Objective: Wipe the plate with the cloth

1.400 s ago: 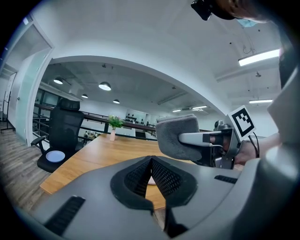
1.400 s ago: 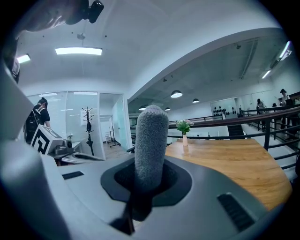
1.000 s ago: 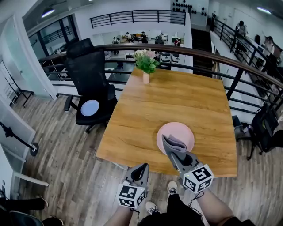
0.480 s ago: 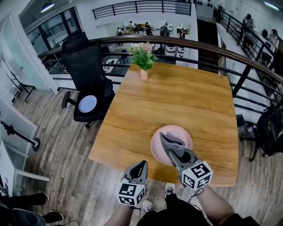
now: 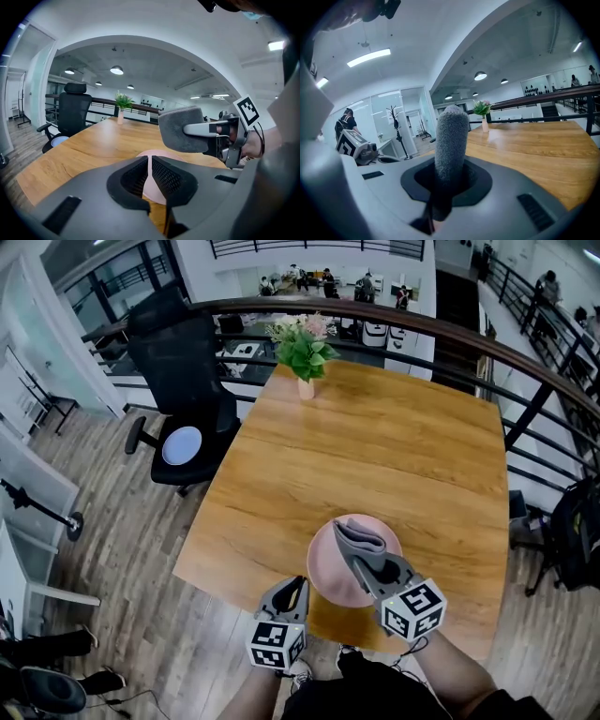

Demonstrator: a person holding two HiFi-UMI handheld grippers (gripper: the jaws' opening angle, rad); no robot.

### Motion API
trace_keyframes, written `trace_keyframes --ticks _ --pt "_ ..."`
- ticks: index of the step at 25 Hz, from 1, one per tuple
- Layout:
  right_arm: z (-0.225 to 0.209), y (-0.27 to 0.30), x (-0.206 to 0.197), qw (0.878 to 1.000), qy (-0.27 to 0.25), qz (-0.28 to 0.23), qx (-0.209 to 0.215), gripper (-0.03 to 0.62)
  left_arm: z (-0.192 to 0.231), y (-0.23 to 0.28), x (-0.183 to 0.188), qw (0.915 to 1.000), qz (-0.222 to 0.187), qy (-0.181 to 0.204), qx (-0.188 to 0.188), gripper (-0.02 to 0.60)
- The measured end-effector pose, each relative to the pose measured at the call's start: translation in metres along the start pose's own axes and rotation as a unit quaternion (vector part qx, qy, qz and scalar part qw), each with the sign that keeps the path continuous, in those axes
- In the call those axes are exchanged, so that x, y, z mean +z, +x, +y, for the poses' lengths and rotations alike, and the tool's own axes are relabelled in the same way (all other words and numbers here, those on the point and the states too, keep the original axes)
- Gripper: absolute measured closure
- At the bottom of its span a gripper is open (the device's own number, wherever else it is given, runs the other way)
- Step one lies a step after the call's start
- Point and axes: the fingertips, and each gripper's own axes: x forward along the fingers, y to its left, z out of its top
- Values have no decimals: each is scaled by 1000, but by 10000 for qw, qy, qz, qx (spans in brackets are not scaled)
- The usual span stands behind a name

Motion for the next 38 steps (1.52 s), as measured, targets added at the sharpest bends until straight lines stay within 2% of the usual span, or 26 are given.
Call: trace_keyframes --ticks 2,6,13,19,25,33,38 --pt "-7 5 -2 9999 5 47 90 540 2 11 -5 9999 76 -52 90 546" --pt "-20 15 -8 9996 47 154 243 540 11 31 -12 9993 200 -53 314 466" --pt "-31 33 -30 9978 99 485 446 540 29 64 -41 9952 796 -217 532 451" --pt "-30 44 -46 9952 115 757 612 540 41 83 -54 9918 1092 -288 605 451" --pt "-32 62 -60 9927 92 1038 610 540 53 105 -67 9881 1441 -284 465 451" --pt "-37 91 -88 9877 111 1512 386 540 65 135 -83 9824 1819 -437 7 457" --pt "-39 108 -105 9822 146 1850 279 540 62 146 -86 9799 1902 -505 -316 488"
